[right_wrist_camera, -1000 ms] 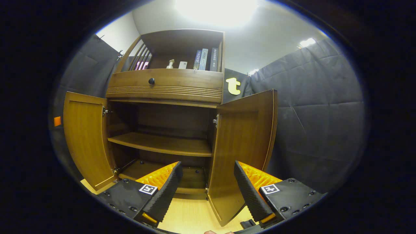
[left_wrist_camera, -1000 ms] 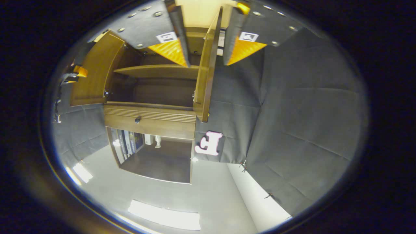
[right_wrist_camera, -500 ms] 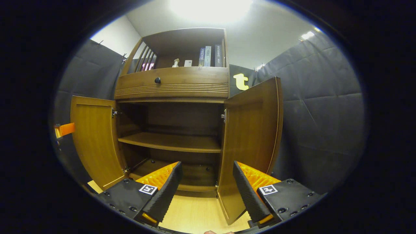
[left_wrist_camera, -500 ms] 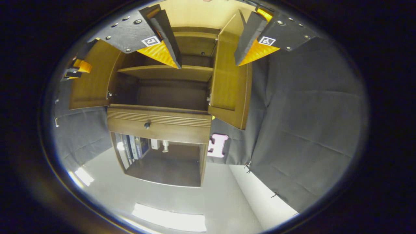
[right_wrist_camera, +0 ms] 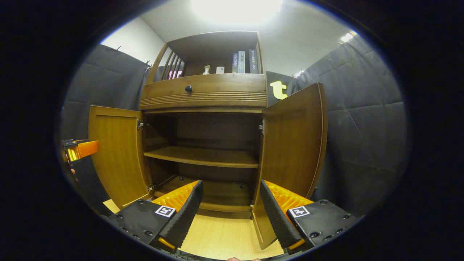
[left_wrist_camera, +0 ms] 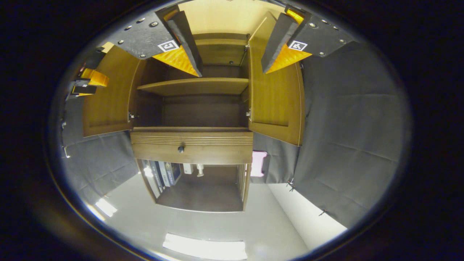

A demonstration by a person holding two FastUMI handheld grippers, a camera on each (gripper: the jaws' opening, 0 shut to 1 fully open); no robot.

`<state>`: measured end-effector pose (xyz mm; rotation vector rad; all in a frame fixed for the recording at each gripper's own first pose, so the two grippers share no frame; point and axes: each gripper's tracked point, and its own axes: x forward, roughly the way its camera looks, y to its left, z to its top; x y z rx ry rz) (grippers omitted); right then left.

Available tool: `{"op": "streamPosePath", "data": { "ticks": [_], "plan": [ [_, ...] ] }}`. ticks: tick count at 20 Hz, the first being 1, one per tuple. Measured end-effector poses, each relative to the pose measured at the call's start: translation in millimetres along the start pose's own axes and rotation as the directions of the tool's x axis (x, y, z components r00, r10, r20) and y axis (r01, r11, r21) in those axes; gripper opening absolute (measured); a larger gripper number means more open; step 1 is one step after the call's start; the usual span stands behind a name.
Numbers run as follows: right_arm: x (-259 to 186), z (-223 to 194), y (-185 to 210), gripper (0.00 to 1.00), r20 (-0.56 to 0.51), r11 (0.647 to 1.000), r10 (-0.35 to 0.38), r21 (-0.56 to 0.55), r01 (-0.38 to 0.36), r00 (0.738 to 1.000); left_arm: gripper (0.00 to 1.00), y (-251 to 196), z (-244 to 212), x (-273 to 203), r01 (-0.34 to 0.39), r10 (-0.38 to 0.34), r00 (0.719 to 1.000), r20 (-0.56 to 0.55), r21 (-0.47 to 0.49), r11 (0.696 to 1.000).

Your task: Open the right door of the double-door shoe cabinet with the right hand, and open the left door with the left hand.

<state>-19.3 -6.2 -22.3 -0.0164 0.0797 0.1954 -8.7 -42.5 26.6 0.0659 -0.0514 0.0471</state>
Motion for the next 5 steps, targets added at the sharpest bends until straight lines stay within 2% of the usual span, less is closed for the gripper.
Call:
{"op": "streamPosePath", "data": {
  "ticks": [5],
  "plan": [
    [-4.0,-4.4,1.7,0.97,-0.016,1.000,-0.014,0.002,0.015,1.000,0.89,-4.0,-12.1,-5.1,0.004,-0.004,1.000,-0.022,-0.003,1.000]
  ]
}}
